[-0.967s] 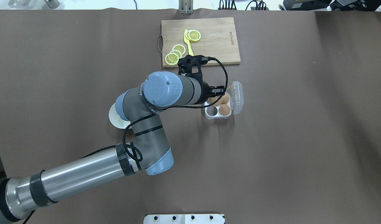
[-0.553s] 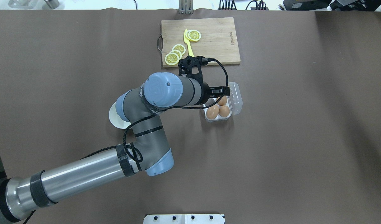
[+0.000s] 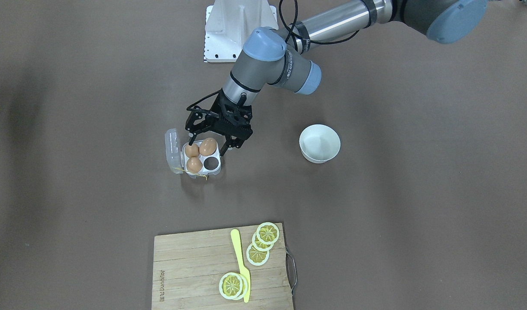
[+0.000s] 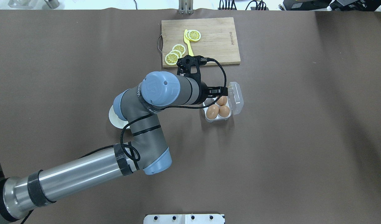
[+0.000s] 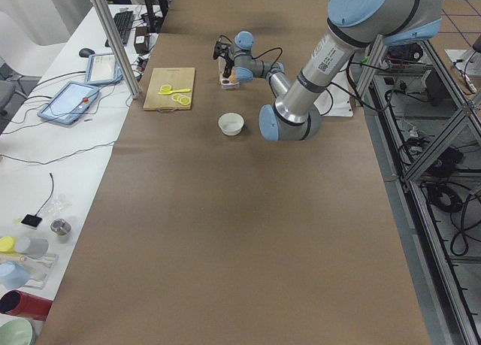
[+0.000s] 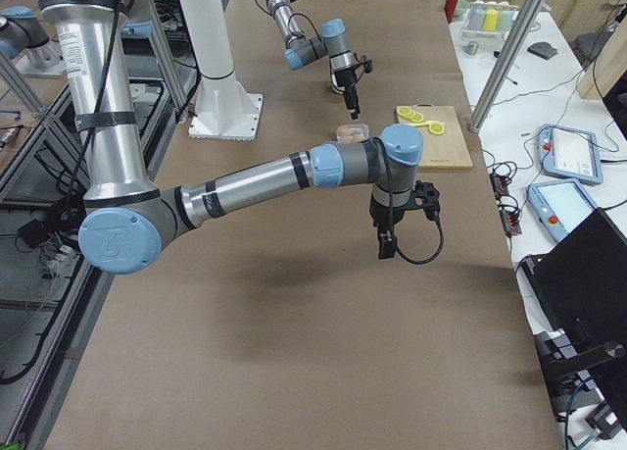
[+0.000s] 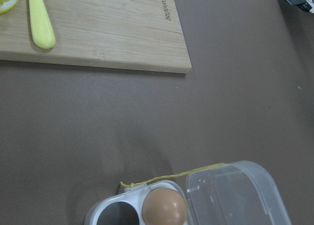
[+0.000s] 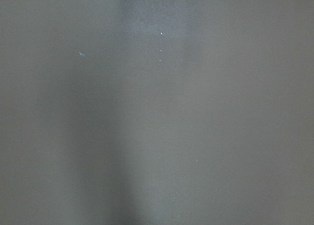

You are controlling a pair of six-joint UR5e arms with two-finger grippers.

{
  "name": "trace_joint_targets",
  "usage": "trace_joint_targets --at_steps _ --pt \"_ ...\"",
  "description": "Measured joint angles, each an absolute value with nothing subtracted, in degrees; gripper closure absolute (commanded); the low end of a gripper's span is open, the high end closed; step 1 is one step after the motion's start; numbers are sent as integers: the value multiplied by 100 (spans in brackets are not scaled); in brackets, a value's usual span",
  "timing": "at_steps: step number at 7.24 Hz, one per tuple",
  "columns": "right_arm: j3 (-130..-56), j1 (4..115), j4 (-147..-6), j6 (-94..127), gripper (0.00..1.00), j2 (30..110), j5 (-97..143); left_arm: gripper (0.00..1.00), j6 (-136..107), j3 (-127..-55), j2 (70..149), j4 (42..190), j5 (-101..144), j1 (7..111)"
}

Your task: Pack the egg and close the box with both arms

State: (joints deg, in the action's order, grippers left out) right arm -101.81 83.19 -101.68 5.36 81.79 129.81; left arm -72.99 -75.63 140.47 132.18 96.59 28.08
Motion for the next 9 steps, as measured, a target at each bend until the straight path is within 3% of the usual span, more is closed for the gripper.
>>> trace_joint_targets --at_steps 3,6,9 --pt "-10214 8315 -10169 531 0 8172 13050 11 -7204 -8135 13449 13172 10671 3265" --pt "-10249 8264 -10154 525 0 8127 13346 11 -6828 -8785 12679 13061 12235 4385" --pt "-10256 8230 -10130 482 0 8168 13299 11 -5566 -9849 11994 11558 12769 5211"
